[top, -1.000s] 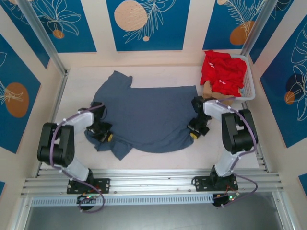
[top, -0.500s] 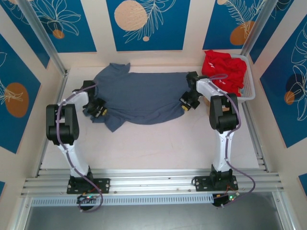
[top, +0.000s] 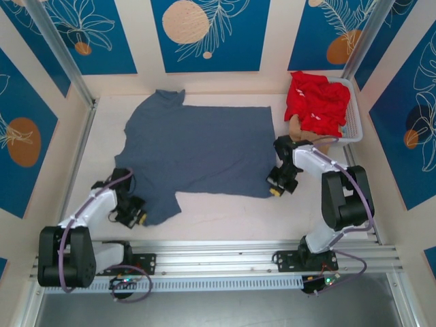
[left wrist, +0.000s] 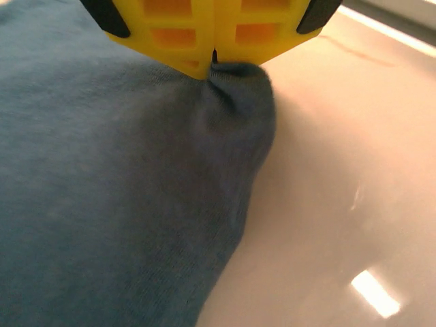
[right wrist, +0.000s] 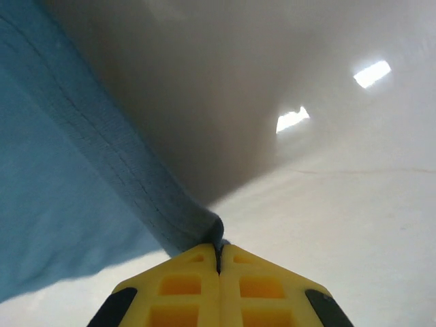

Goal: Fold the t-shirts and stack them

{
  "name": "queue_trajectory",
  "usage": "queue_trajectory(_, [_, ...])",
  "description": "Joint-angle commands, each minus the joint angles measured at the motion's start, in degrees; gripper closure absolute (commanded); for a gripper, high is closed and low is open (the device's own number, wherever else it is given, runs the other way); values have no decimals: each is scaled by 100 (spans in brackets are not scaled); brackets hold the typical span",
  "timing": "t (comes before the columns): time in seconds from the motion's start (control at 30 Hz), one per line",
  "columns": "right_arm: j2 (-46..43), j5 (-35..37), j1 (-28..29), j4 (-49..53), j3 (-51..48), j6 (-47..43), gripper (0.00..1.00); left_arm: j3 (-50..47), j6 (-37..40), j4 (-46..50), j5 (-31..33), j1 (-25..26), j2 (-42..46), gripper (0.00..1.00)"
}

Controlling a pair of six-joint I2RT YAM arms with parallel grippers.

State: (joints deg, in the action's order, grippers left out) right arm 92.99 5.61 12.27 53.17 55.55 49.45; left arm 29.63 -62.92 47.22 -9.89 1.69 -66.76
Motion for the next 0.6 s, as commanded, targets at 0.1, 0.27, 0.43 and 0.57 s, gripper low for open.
queue_trajectory(0.1, [-97,619,10,58,-533,-200,100,-115,-361,409,12,50,328,100])
queue_trajectory(0.27, [-489,603,23,66,-929,-139,100,111,-508,1291,530,50,1011,100])
queue_trajectory(0.43, [-754,609,82,224,-967,-155,100,144,-1198,2351,775,103,2176,100])
queue_trajectory(0.57, [-981,625,199,359,-966,-145,100,-25,-1556,2494,563,104,2804,100])
